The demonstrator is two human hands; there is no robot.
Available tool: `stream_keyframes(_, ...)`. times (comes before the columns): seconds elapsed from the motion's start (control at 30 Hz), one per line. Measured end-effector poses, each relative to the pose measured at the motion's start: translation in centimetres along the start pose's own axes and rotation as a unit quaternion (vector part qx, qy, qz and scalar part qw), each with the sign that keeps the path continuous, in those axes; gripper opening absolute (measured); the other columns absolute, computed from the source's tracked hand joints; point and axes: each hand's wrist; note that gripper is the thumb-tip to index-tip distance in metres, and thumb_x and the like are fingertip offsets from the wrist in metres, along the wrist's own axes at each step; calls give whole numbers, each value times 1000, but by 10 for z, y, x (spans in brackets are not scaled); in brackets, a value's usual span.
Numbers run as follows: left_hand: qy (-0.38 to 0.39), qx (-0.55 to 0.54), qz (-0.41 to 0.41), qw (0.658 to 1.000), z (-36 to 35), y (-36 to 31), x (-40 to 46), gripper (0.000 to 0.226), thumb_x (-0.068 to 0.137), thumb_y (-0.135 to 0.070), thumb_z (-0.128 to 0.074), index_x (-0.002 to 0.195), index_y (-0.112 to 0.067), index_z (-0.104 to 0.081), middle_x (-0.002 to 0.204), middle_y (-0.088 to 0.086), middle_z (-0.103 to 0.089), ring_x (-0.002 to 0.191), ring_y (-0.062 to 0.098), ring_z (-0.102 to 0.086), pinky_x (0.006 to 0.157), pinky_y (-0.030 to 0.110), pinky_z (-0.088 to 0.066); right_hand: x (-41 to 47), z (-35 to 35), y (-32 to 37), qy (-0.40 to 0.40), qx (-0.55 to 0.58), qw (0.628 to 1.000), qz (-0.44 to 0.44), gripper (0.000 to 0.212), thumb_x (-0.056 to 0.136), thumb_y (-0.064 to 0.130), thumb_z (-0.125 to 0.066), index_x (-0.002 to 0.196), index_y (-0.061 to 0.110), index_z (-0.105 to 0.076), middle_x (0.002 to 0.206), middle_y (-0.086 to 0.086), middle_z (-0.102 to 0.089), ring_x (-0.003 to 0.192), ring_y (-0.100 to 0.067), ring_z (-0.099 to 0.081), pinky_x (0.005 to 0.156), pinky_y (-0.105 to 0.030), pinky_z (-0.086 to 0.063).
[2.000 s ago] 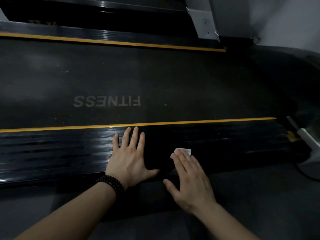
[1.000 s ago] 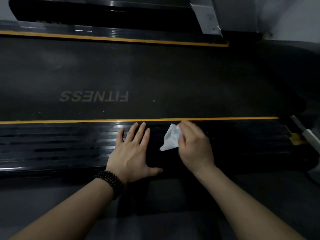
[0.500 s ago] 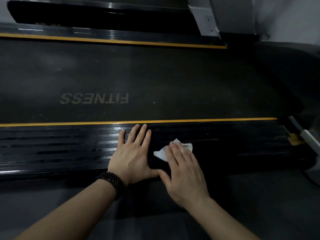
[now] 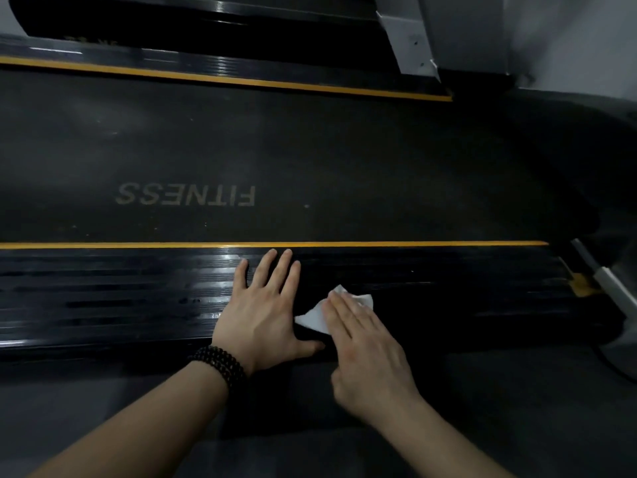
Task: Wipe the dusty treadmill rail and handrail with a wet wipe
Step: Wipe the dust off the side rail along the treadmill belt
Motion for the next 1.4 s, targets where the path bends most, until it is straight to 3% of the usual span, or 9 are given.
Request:
stream_keyframes(0.13, 5, 3, -1, 1000, 1, 0, 0, 133, 64, -99, -33, 162, -14, -3, 170, 4, 10, 155, 23, 15, 123, 58, 3, 25, 12, 4, 2, 19, 1000, -18, 97, 87, 20, -60, 158, 14, 6, 165, 0, 15, 150, -12, 19, 121, -29, 12)
stream_keyframes(0.23, -7, -9, -6, 1000, 0, 0, 0, 133, 64, -99, -33, 162, -12, -11, 170, 5, 3, 156, 24, 9, 123, 59, 1, 18, 7, 10, 10, 50, 999, 1, 97, 82, 15, -60, 158, 13, 0, 166, -1, 8, 151, -12, 13, 121, -29, 10)
stream_keyframes(0.33, -3, -3, 0, 1000, 1, -1, 0, 134, 63, -100, -31, 162, -13, -7, 170, 5, 6, 156, 24, 12, 123, 58, 3, -3, 5, -1, 9, 15, 1000, -9, 104, 64, 16, -71, 156, 8, -23, 164, -8, -17, 151, -16, -11, 121, -32, -6)
stream_keyframes(0.43, 6, 6, 2, 1000, 2, -2, 0, 133, 63, -99, -33, 161, -14, -1, 170, 4, 11, 155, 23, 16, 123, 58, 4, 12, 10, -9, 5, 12, 1000, -25, 102, 81, 18, -65, 158, 12, 2, 164, -2, 11, 151, -13, 14, 121, -30, 7)
stream_keyframes(0.53, 5, -3, 2, 1000, 1, -1, 0, 133, 64, -100, -32, 162, -14, -5, 170, 4, 7, 155, 24, 13, 123, 58, 2, 31, 15, 3, 1, 19, 1000, -20, 102, 86, 23, -62, 157, 15, 11, 164, 0, 19, 148, -12, 24, 122, -32, 12)
stream_keyframes(0.93, 12, 8, 4, 1000, 2, -1, 1, 133, 65, -99, -33, 161, -14, 0, 169, 4, 12, 154, 23, 18, 123, 58, 5, 30, 17, -2, 17, 20, 999, -38, 105, 86, 25, -65, 157, 17, 12, 164, 2, 19, 149, -11, 23, 122, -32, 9)
stream_keyframes(1.1, 4, 4, 3, 1000, 0, -1, 1, 134, 64, -99, -34, 162, -13, -3, 170, 5, 9, 155, 24, 15, 123, 58, 3, -2, 11, -8, 34, 1, 999, -5, 105, 76, 12, -63, 157, 15, 4, 165, -1, 12, 150, -11, 15, 120, -30, 8)
stream_keyframes(1.27, 7, 5, 2, 1000, 2, -1, 0, 133, 64, -99, -34, 161, -13, -3, 170, 5, 9, 155, 24, 15, 123, 58, 4, 17, 20, -22, 18, 13, 998, -54, 103, 84, 18, -61, 156, 17, 13, 164, 1, 21, 148, -10, 25, 122, -30, 11)
stream_keyframes(1.4, 8, 5, 4, 1000, 2, -1, 0, 133, 64, -99, -36, 162, -14, -3, 170, 5, 10, 155, 24, 16, 123, 58, 4, 13, 14, -9, 42, 30, 999, -11, 103, 81, 16, -63, 158, 15, 6, 164, 1, 17, 149, -11, 21, 123, -33, 7)
Point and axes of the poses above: each hand's wrist, its own x-axis towards the middle knuckle, its own z-axis out of the back of the hand, y = z × x
